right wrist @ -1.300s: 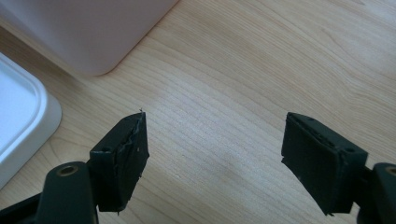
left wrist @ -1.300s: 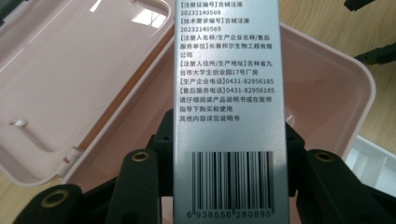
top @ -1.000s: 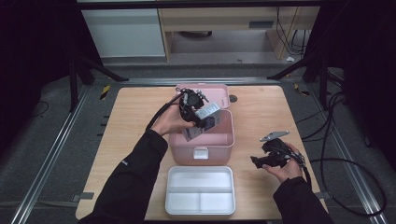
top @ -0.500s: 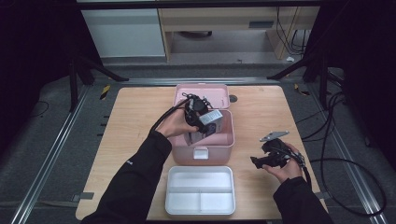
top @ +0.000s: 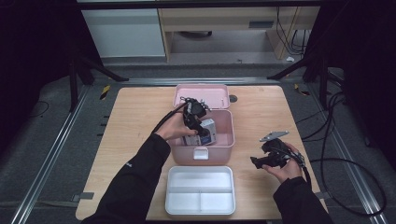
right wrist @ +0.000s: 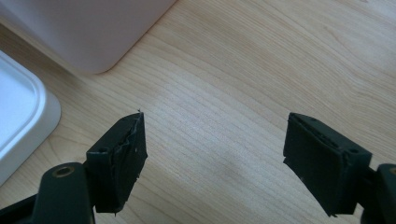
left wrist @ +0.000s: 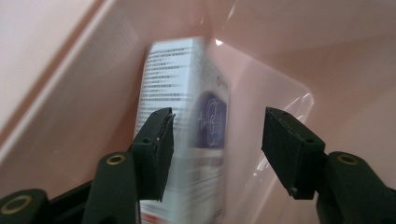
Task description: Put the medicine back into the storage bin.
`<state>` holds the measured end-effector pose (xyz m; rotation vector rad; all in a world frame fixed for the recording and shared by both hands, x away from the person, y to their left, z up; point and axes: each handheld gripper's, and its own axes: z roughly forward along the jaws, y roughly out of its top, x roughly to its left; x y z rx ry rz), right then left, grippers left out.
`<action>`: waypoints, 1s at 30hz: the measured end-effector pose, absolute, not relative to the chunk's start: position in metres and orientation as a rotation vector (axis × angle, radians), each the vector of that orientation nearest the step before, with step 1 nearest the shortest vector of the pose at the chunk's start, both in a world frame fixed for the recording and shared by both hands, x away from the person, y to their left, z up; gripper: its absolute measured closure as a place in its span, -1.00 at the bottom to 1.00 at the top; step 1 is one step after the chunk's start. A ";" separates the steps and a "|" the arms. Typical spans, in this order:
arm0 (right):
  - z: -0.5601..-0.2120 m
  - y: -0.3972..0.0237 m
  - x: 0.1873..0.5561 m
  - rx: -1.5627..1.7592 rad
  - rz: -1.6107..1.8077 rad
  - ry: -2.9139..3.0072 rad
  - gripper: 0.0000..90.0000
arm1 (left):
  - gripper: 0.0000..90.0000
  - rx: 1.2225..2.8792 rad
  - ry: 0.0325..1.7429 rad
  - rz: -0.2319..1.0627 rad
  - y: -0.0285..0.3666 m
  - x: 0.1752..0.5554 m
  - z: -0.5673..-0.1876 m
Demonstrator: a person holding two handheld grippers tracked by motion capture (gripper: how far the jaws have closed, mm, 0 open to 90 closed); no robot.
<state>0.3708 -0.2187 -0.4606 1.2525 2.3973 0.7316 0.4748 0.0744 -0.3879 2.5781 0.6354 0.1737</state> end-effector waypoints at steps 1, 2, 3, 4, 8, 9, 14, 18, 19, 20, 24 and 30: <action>-0.460 -0.219 0.371 1.253 0.730 2.396 -0.52 | -0.04 2.555 0.637 0.182 0.077 0.473 -0.383; -0.460 -0.219 0.371 1.252 0.731 2.393 -0.51 | -0.04 2.538 0.633 0.193 0.080 0.471 -0.378; -0.459 -0.219 0.371 1.252 0.734 2.389 -0.51 | -0.04 2.527 0.620 0.207 0.083 0.468 -0.373; -0.459 -0.219 0.371 1.252 0.736 2.387 -0.51 | -0.04 2.518 0.615 0.216 0.086 0.466 -0.369; -0.457 -0.219 0.370 1.247 0.741 2.374 -0.49 | -0.10 2.479 0.571 0.280 0.099 0.450 -0.346; -0.456 -0.219 0.370 1.250 0.744 2.370 -0.48 | -0.10 2.465 0.559 0.296 0.103 0.446 -0.340; -0.449 -0.219 0.368 1.231 0.768 2.348 -0.45 | -0.10 2.415 0.555 0.357 0.122 0.424 -0.320; -0.444 -0.220 0.367 1.211 0.790 2.344 -0.41 | -0.10 2.404 0.562 0.392 0.140 0.407 -0.313; -0.443 -0.220 0.367 1.202 0.796 2.344 -0.39 | -0.11 2.400 0.564 0.397 0.144 0.404 -0.312; -0.441 -0.220 0.367 1.196 0.803 2.344 -0.37 | -0.11 2.392 0.572 0.404 0.149 0.401 -0.312; -0.436 -0.219 0.364 1.159 0.838 2.340 -0.31 | -0.11 2.382 0.588 0.424 0.172 0.386 -0.315; -0.431 -0.216 0.362 1.101 0.858 2.374 -0.21 | -0.13 2.378 0.620 0.428 0.200 0.362 -0.334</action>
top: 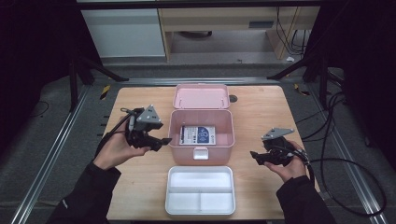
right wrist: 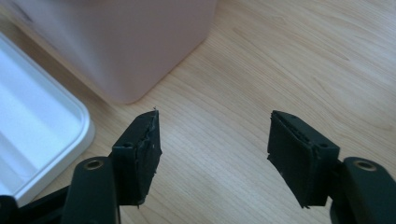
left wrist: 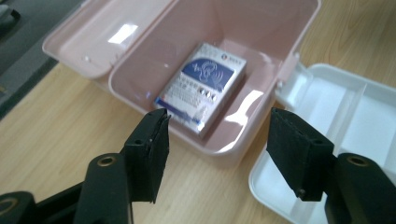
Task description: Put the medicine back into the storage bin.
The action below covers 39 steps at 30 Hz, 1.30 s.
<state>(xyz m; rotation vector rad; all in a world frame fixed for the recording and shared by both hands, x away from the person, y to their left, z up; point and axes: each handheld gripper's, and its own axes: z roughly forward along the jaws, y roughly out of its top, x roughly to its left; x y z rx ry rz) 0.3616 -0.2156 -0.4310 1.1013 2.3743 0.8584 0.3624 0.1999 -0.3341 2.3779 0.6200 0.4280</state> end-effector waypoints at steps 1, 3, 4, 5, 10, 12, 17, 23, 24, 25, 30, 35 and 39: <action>-0.431 -0.215 0.361 1.100 0.861 2.379 -0.21 | -0.13 2.379 0.626 0.422 0.204 0.358 -0.340; -0.430 -0.213 0.360 1.076 0.861 2.392 -0.19 | -0.14 2.383 0.632 0.409 0.210 0.351 -0.351; -0.429 -0.211 0.359 1.062 0.860 2.403 -0.18 | -0.14 2.390 0.632 0.400 0.212 0.349 -0.356; -0.429 -0.210 0.358 1.046 0.862 2.407 -0.17 | -0.13 2.392 0.637 0.387 0.214 0.346 -0.362; -0.428 -0.203 0.353 0.968 0.872 2.450 -0.09 | -0.10 2.413 0.646 0.318 0.217 0.334 -0.390; -0.429 -0.199 0.350 0.931 0.871 2.483 -0.05 | -0.09 2.439 0.633 0.299 0.216 0.332 -0.399; -0.429 -0.192 0.344 0.841 0.851 2.541 0.03 | -0.04 2.455 0.588 0.245 0.211 0.326 -0.414; -0.432 -0.177 0.334 0.734 0.875 2.616 0.11 | 0.01 2.481 0.520 0.177 0.195 0.321 -0.427; -0.433 -0.173 0.332 0.710 0.876 2.643 0.15 | 0.03 2.488 0.511 0.172 0.194 0.320 -0.429; -0.434 -0.171 0.331 0.696 0.877 2.656 0.16 | 0.05 2.492 0.500 0.166 0.192 0.320 -0.431; -0.436 -0.158 0.326 0.627 0.874 2.712 0.16 | 0.14 2.508 0.469 0.151 0.186 0.318 -0.438; -0.441 -0.150 0.322 0.571 0.875 2.759 0.20 | 0.19 2.546 0.423 0.118 0.177 0.315 -0.446; -0.446 -0.143 0.319 0.527 0.852 2.807 0.22 | 0.24 2.597 0.389 0.098 0.172 0.314 -0.454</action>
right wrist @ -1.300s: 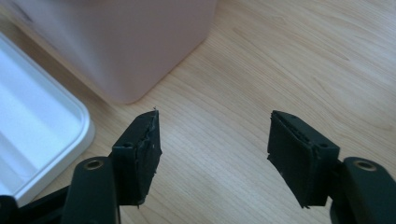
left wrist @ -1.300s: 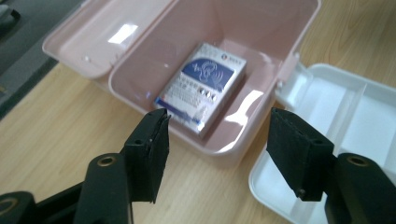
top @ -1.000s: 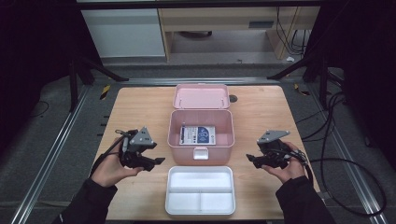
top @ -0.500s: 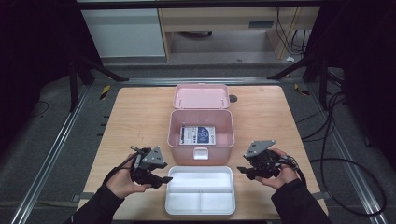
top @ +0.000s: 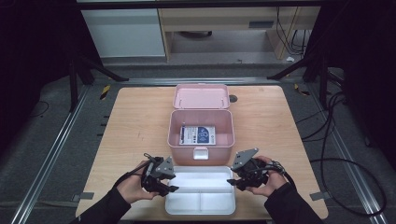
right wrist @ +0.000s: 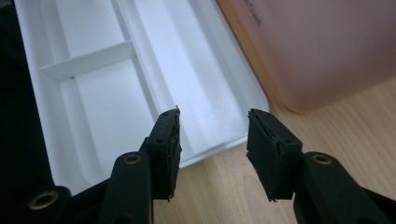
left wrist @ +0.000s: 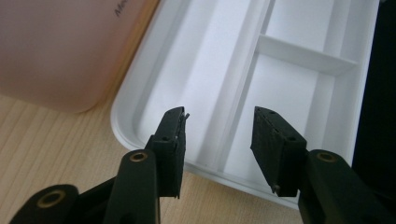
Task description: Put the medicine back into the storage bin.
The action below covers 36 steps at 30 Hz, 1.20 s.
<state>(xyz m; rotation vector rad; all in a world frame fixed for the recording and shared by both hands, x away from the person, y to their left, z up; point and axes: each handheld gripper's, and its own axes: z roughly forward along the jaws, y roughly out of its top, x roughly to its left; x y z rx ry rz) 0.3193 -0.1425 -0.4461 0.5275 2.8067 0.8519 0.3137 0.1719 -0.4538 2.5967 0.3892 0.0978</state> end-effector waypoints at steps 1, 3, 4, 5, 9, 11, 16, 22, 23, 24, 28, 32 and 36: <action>-0.448 -0.141 0.319 0.514 0.848 2.814 0.24 | 0.26 2.607 0.383 0.093 0.171 0.313 -0.456; -0.452 -0.137 0.318 0.493 0.835 2.834 0.28 | 0.30 2.627 0.372 0.088 0.168 0.313 -0.459; -0.453 -0.135 0.317 0.490 0.829 2.847 0.30 | 0.31 2.632 0.372 0.082 0.166 0.312 -0.461; -0.455 -0.133 0.317 0.481 0.820 2.858 0.31 | 0.33 2.648 0.361 0.075 0.165 0.312 -0.462; -0.463 -0.125 0.316 0.448 0.767 2.896 0.38 | 0.42 2.695 0.333 0.057 0.160 0.313 -0.469; -0.466 -0.122 0.315 0.437 0.738 2.922 0.41 | 0.44 2.710 0.323 0.048 0.159 0.313 -0.472; -0.471 -0.117 0.315 0.428 0.686 2.947 0.46 | 0.48 2.748 0.308 0.046 0.156 0.314 -0.479; -0.477 -0.113 0.316 0.405 0.630 2.969 0.58 | 0.52 2.761 0.298 0.029 0.154 0.315 -0.483; -0.477 -0.112 0.316 0.404 0.615 2.973 0.59 | 0.54 2.760 0.297 0.028 0.154 0.316 -0.484; -0.478 -0.111 0.316 0.394 0.613 2.972 0.59 | 0.55 2.763 0.294 0.029 0.154 0.316 -0.485; -0.480 -0.108 0.316 0.384 0.583 2.983 0.64 | 0.63 2.766 0.292 0.035 0.154 0.318 -0.485; -0.483 -0.105 0.317 0.378 0.554 2.997 0.69 | 0.72 2.768 0.294 0.037 0.154 0.319 -0.485; -0.486 -0.102 0.318 0.365 0.519 3.013 0.74 | 0.82 2.768 0.279 0.037 0.155 0.321 -0.485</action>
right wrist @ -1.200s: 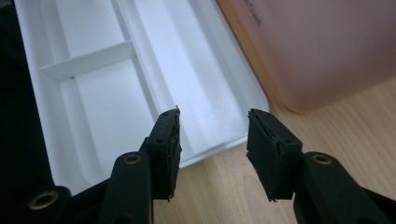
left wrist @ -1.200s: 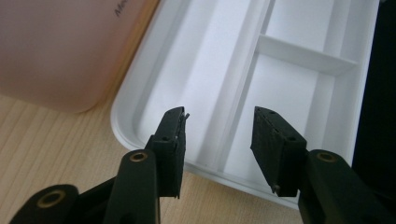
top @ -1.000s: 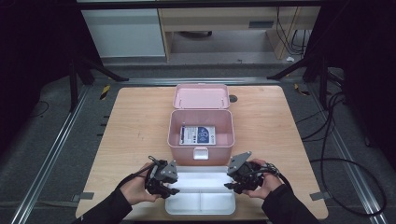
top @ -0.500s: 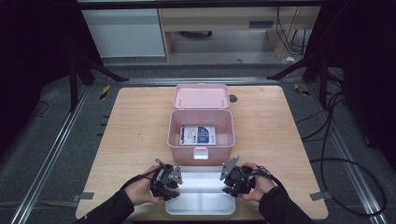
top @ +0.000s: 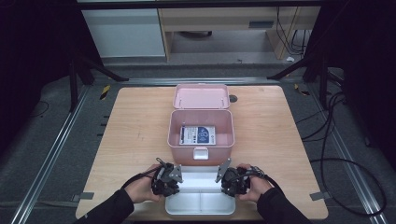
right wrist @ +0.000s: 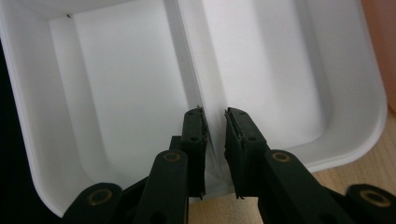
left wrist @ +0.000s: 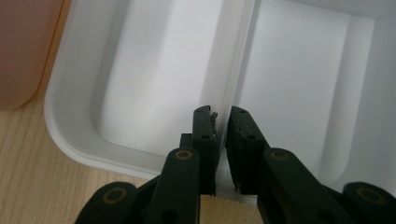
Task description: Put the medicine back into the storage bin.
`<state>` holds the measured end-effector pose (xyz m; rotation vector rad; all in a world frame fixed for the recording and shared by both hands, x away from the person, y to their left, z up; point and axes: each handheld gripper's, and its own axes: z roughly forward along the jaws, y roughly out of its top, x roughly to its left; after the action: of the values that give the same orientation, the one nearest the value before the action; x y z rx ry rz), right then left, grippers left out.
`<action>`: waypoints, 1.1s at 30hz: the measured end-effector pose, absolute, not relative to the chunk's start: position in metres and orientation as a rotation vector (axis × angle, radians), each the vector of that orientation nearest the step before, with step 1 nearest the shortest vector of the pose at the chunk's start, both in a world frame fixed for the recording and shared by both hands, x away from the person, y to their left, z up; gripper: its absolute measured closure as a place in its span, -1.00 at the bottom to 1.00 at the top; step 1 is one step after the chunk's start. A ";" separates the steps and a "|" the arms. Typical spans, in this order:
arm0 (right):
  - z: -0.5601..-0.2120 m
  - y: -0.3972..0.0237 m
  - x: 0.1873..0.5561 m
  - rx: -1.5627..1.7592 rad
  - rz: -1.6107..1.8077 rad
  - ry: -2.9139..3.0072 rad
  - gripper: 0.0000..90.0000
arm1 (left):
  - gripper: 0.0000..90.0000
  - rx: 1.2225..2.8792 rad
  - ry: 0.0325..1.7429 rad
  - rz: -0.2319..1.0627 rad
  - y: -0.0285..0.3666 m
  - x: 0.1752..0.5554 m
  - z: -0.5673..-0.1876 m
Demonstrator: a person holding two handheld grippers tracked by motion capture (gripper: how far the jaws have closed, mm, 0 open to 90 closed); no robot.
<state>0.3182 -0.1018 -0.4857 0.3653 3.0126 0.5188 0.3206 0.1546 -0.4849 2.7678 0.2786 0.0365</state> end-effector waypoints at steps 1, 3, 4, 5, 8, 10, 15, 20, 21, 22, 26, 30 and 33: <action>-0.487 -0.101 0.319 0.358 0.514 3.015 0.74 | 0.83 2.770 0.273 0.036 0.155 0.321 -0.485; -0.487 -0.101 0.319 0.365 0.506 3.025 0.75 | 0.85 2.777 0.251 0.036 0.155 0.321 -0.485; -0.487 -0.101 0.320 0.367 0.506 3.029 0.75 | 0.86 2.779 0.235 0.041 0.155 0.321 -0.485; -0.487 -0.101 0.320 0.366 0.504 3.033 0.77 | 0.86 2.780 0.231 0.039 0.155 0.321 -0.484; -0.487 -0.100 0.321 0.368 0.497 3.040 0.83 | 0.88 2.786 0.215 0.032 0.154 0.322 -0.484; -0.487 -0.100 0.321 0.372 0.489 3.043 0.84 | 0.90 2.787 0.203 0.019 0.155 0.322 -0.484; -0.486 -0.098 0.324 0.365 0.473 3.052 0.84 | 0.93 2.792 0.189 0.001 0.155 0.323 -0.483; -0.480 -0.098 0.323 0.367 0.480 3.057 0.86 | 0.93 2.775 0.183 0.017 0.157 0.321 -0.475; -0.478 -0.099 0.322 0.364 0.488 3.053 0.85 | 0.93 2.775 0.176 0.016 0.157 0.321 -0.473; -0.477 -0.099 0.322 0.367 0.494 3.054 0.85 | 0.93 2.771 0.171 0.017 0.157 0.319 -0.470; -0.468 -0.102 0.315 0.381 0.527 3.058 0.86 | 0.94 2.771 0.145 0.011 0.157 0.313 -0.461; -0.459 -0.103 0.309 0.362 0.541 3.065 0.86 | 0.95 2.764 0.150 -0.005 0.158 0.305 -0.452; -0.451 -0.102 0.305 0.338 0.554 3.071 0.87 | 0.94 2.769 0.151 -0.002 0.160 0.302 -0.443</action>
<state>0.3050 -0.1021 -0.4512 0.3384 3.0706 0.5541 0.3015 0.1600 -0.4434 2.7686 0.1511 -0.0021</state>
